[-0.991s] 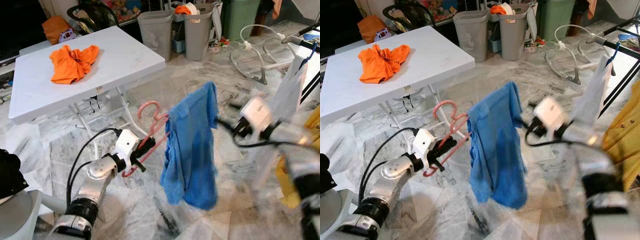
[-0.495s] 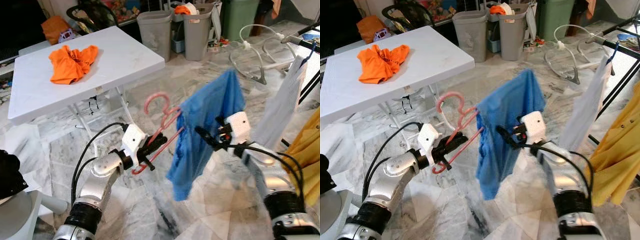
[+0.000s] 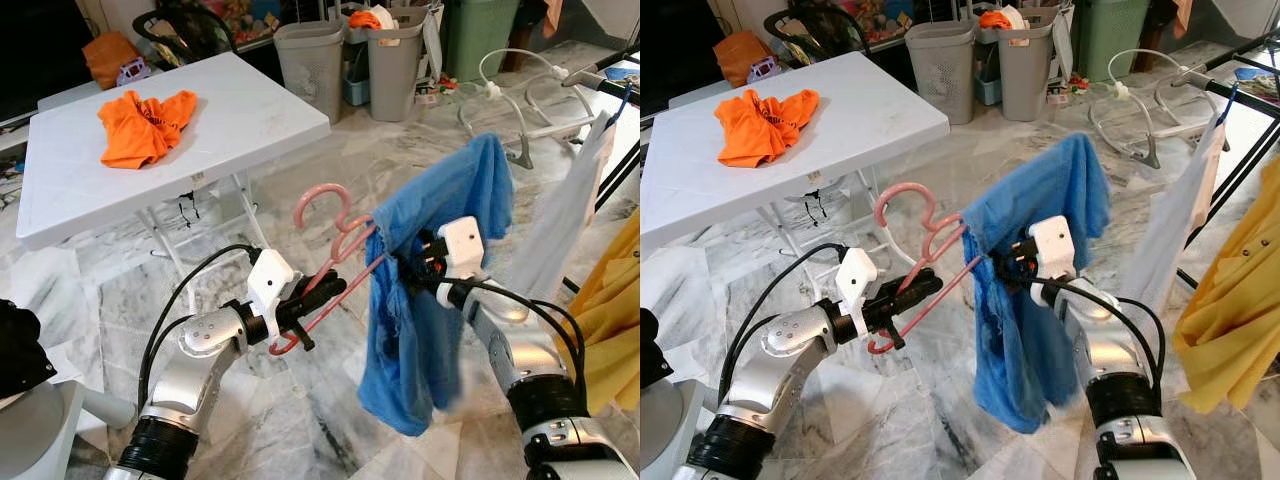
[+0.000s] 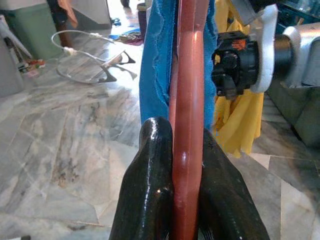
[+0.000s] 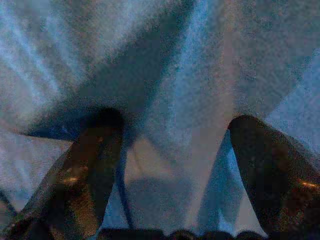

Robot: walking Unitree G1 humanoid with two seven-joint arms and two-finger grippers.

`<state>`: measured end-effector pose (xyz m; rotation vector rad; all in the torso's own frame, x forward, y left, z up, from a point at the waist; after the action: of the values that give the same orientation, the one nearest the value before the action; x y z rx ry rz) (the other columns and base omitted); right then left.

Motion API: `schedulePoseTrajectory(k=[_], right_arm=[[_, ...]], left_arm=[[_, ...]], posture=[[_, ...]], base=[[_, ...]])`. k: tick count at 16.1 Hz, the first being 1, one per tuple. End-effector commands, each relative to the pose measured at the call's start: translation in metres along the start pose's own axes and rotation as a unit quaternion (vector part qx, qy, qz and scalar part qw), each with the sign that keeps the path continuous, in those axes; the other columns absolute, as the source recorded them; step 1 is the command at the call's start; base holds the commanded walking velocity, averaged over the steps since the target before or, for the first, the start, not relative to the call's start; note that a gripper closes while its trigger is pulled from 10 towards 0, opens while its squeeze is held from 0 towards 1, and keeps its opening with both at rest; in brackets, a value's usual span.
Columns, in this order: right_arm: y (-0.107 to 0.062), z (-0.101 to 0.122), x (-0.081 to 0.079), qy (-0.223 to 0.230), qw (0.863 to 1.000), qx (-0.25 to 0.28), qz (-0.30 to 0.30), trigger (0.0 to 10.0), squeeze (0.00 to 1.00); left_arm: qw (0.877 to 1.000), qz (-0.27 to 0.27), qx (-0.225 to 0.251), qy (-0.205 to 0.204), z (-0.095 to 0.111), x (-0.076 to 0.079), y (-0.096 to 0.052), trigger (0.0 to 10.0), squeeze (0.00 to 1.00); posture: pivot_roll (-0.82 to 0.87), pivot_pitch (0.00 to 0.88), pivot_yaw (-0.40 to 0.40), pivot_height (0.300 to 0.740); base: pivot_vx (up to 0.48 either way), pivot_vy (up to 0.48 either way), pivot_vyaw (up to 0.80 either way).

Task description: Hang hanger

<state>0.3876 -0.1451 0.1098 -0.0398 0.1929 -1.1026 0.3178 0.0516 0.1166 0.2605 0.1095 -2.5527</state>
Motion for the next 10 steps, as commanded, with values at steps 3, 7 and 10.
schedulePoseTrajectory(k=[3, 7, 10], right_arm=[[0.0, 0.006, 0.008, 0.002, 1.0, 0.011, -0.024, 0.0, 0.0], [-0.008, 0.009, 0.024, -0.001, 0.999, 0.015, -0.049, 0.0, 0.0], [-0.007, 0.014, 0.033, -0.005, 0.996, 0.027, -0.079, 0.0, 0.0]], left_arm=[[1.0, 0.0, 0.011, 0.009, 0.01, -0.003, -0.002, 0.0, 0.0], [1.0, 0.007, 0.009, 0.01, 0.011, -0.008, -0.003, 0.0, 0.0], [1.0, 0.007, 0.012, 0.01, 0.013, -0.008, -0.002, 0.0, 0.0]], posture=[[-0.15, 0.013, 0.11, 0.74], [-0.16, 0.013, 0.109, 0.74], [-0.16, 0.013, 0.109, 0.74]], base=[[0.0, 0.0, 0.0], [0.0, 0.0, 0.0], [0.0, 0.0, 0.0]])
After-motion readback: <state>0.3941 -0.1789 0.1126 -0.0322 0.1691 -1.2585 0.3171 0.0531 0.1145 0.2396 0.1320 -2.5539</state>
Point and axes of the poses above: a point about 5 cm out from each wrist's last joint towards the gripper, its own y axis pointing out of the wrist towards the gripper, its own z axis along the axis of the wrist's last joint, x = y × z, the point moved 5 cm from there along y, pointing out of the wrist towards the gripper, and after that the axes turned 10 degrees about y, right-handed, at the moved point
